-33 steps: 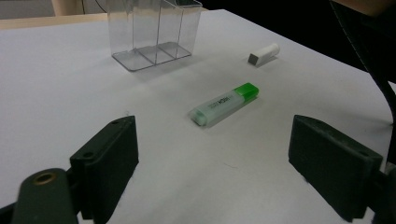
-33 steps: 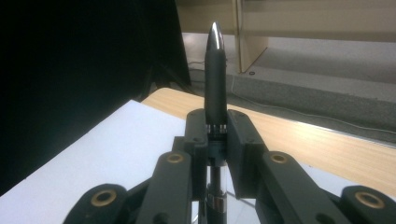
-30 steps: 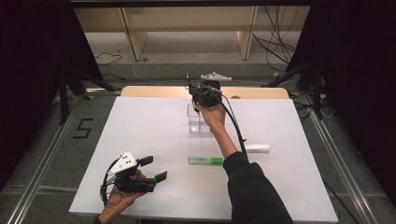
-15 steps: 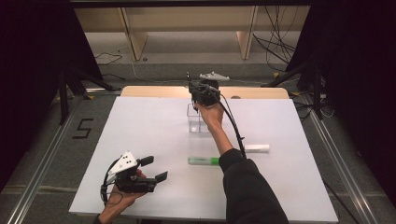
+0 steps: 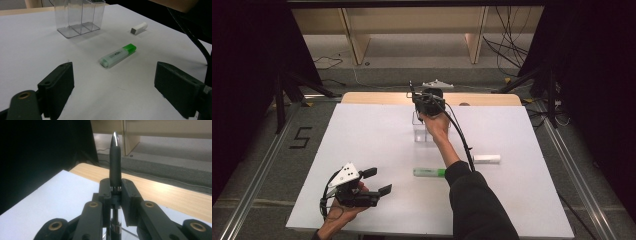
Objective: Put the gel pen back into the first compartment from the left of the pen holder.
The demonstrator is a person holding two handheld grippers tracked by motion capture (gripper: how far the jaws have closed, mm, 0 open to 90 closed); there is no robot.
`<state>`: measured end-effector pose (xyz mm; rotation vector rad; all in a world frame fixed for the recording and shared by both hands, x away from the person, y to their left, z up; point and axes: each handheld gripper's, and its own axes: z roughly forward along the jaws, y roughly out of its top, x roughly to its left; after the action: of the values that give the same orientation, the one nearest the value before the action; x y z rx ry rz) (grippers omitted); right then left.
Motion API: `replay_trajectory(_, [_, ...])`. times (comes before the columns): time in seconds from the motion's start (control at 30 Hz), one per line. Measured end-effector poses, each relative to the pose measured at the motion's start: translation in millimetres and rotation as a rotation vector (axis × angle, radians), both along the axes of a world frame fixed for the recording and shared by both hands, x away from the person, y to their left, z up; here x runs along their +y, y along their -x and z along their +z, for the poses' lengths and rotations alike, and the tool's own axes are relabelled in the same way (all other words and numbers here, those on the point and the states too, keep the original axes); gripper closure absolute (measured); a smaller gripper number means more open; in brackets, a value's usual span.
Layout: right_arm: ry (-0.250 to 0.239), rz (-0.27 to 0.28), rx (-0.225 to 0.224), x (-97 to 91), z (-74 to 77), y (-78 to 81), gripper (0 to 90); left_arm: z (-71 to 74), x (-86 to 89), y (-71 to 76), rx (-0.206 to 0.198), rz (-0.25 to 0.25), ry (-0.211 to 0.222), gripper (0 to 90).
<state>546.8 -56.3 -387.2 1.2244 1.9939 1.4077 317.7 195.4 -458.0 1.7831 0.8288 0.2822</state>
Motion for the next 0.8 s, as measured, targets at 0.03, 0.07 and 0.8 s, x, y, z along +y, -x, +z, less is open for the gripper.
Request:
replay_trajectory(0.03, [0.002, 0.0, 0.001, -0.1, -0.6, 0.0, 79.8, 0.0, 0.0, 0.0, 0.0, 0.0, 0.0, 15.9])
replay_trajectory(0.07, [0.003, -0.001, 0.003, -0.2, -1.0, 0.1, 79.9, 0.0, -0.3, 0.1, -0.001, 0.0, -0.001, 15.9])
replay_trajectory(0.8, [0.006, -0.005, 0.014, -4.8, -15.1, 5.0, 79.6, -0.1, -0.6, 0.3, -0.004, -0.003, -0.008, 15.9])
